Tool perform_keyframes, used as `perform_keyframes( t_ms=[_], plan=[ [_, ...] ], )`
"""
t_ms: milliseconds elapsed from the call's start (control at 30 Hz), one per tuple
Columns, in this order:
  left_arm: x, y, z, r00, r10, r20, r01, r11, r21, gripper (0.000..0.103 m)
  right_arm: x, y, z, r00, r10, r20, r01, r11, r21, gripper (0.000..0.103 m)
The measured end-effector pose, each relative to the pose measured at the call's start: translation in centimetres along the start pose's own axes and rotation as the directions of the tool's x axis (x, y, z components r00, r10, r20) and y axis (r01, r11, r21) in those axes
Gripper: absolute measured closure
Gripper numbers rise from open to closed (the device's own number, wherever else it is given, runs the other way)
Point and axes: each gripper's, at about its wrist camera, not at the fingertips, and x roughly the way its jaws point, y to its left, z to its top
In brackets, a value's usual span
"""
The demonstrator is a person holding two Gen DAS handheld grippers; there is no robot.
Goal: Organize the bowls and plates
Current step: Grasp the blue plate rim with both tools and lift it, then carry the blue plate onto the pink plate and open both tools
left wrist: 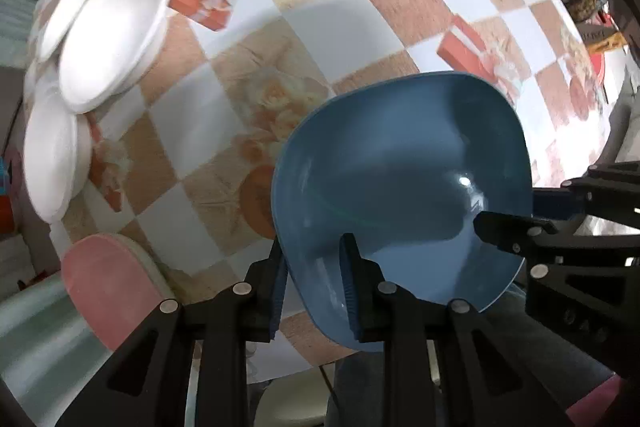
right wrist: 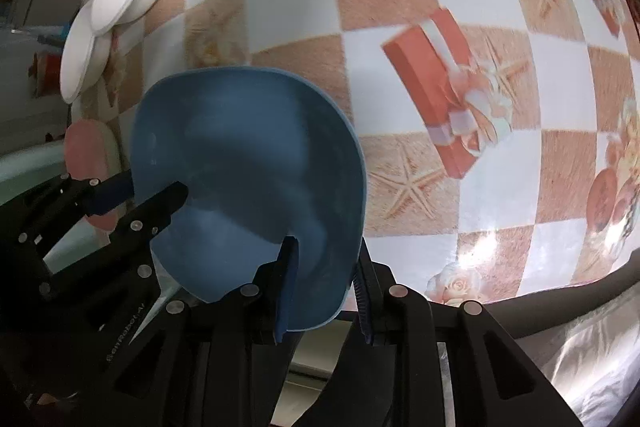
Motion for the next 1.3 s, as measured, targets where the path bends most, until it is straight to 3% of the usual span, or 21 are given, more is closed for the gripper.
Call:
perform_keyframes(
  t_ms=[33, 333, 633, 800, 900, 967, 1300],
  plan=[
    [-0.5, 1.7, -0.6, 1.0, -0.006, 0.01, 0.006, 1.0, -0.009, 0.076, 0.1, 0.3, -1.0, 1.0, -0.003, 0.002, 0.003, 1.0, -0.005, 0.073],
    [-3.1, 4.7, -3.9, 0.997, -0.019, 0.075, 0.025, 0.996, -0.082, 0.076, -1.3, 7.4, -0.5, 0.999, -0.041, 0.031, 0.043, 0.997, -0.071, 0.073],
    [-4.3, 7.7, -6.7, 0.994, -0.024, 0.106, 0.04, 0.987, -0.155, 0.076, -2.2, 10.9, 1.1, 0.996, -0.071, 0.059, 0.079, 0.986, -0.145, 0.073],
    [-4.8, 9.9, -8.4, 0.992, -0.022, 0.124, 0.048, 0.977, -0.207, 0.076, -1.7, 13.1, -0.1, 0.994, -0.084, 0.072, 0.097, 0.975, -0.201, 0.073],
    [-4.9, 11.4, -9.3, 0.99, -0.013, 0.138, 0.046, 0.969, -0.242, 0.076, -2.1, 12.3, -3.1, 0.993, -0.084, 0.078, 0.101, 0.966, -0.237, 0.073],
    [-4.7, 12.2, -9.8, 0.99, -0.008, 0.144, 0.046, 0.963, -0.266, 0.076, -1.4, 11.6, -3.8, 0.993, -0.083, 0.081, 0.101, 0.96, -0.262, 0.073],
    [-3.9, 17.1, -12.9, 0.992, 0.011, 0.126, 0.04, 0.921, -0.388, 0.076, 3.4, 17.4, -2.6, 0.996, -0.09, 0.026, 0.093, 0.924, -0.371, 0.073]
  ],
)
